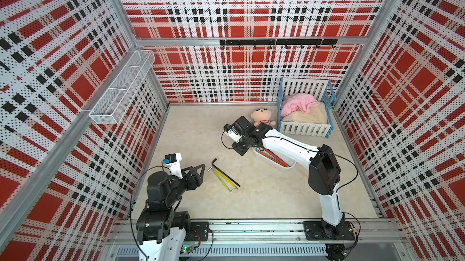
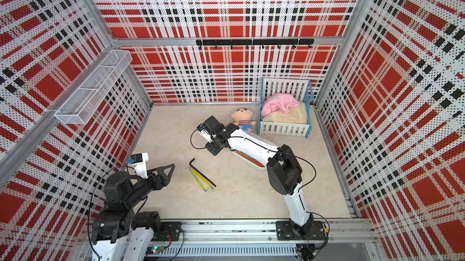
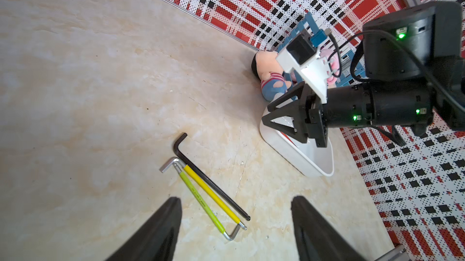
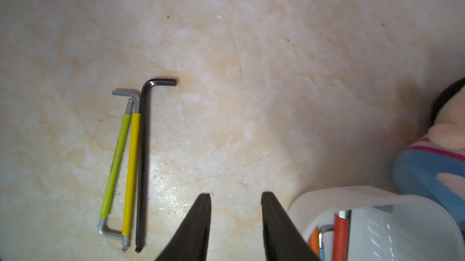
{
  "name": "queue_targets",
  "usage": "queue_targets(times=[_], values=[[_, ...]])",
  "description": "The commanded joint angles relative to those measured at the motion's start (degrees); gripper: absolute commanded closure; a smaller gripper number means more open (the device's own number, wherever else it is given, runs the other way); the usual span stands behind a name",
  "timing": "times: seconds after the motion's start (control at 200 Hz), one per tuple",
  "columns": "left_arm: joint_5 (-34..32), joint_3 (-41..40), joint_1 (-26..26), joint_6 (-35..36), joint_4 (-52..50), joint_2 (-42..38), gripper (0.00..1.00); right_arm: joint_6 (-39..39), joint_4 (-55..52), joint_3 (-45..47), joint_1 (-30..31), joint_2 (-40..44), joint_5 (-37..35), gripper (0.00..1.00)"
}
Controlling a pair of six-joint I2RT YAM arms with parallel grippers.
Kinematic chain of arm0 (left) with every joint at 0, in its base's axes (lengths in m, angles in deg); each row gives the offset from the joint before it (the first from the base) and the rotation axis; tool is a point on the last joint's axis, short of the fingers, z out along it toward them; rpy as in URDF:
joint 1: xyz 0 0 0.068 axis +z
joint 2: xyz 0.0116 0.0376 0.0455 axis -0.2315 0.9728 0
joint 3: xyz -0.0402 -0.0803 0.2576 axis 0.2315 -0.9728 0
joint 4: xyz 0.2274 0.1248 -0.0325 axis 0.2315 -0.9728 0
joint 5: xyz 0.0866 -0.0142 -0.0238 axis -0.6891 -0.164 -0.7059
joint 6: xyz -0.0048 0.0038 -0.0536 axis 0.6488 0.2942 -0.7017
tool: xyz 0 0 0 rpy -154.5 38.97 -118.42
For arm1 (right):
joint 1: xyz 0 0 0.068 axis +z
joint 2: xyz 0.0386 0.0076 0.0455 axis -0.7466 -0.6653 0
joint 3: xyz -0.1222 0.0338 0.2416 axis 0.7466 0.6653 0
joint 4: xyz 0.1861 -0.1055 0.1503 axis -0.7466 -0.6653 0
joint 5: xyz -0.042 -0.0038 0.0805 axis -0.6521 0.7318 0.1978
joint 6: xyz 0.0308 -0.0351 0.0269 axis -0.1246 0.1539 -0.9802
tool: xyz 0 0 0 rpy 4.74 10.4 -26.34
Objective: Put the hex key on the desktop into the storage box
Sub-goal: Place the Allen key in the storage box, then pick up the Allen key from the center of the board.
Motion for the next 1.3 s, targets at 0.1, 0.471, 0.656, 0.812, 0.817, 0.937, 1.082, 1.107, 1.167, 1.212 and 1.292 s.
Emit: queue_targets(times=[0.1, 0.471, 0.656, 0.812, 0.817, 0.937, 1.082, 1.107, 1.167, 1.212, 1.292], values=[[-0.3, -0.4, 0.5, 0.2, 1.4, -1.0, 0.26, -4.2, -0.7, -3.3, 4.5, -6.5, 5.3, 0.61], [-0.5, -0.3, 0.5, 0.1, 1.4, -1.4, 0.26, -6.3, -3.2, -12.7, 7.7, -15.8, 4.8, 0.68], [-0.6, -0.3, 0.5, 0.2, 1.4, -1.3, 0.26, -7.0, -4.6, -15.0, 8.1, -18.9, 3.3, 0.73], [-0.5, -0.3, 0.5, 0.2, 1.4, -1.1, 0.26, -7.2, -4.5, -16.2, 8.3, -20.1, 3.4, 0.76], [-0.5, -0.3, 0.6, 0.2, 1.4, -1.1, 0.26, -7.2, -4.6, -16.3, 8.3, -20.1, 3.4, 0.76], [-0.6, -0.3, 0.5, 0.1, 1.4, -1.1, 0.26, -7.2, -4.8, -16.8, 8.5, -20.8, 3.9, 0.75], [-0.6, -0.3, 0.5, 0.1, 1.4, -1.1, 0.26, -7.4, -4.7, -16.7, 8.7, -21.2, 4.1, 0.74], [-0.6, -0.3, 0.6, 0.1, 1.4, -1.1, 0.26, -7.4, -4.7, -16.8, 8.7, -21.3, 4.0, 0.74], [-0.6, -0.3, 0.6, 0.1, 1.4, -1.1, 0.26, -7.4, -4.7, -16.9, 8.7, -21.6, 3.9, 0.74], [-0.5, -0.3, 0.6, 0.1, 1.3, -1.0, 0.26, -7.4, -4.7, -16.9, 8.7, -21.7, 4.1, 0.74], [-0.5, -0.3, 0.6, 0.1, 1.3, -0.9, 0.26, -7.3, -4.8, -17.3, 8.7, -22.0, 4.5, 0.73]])
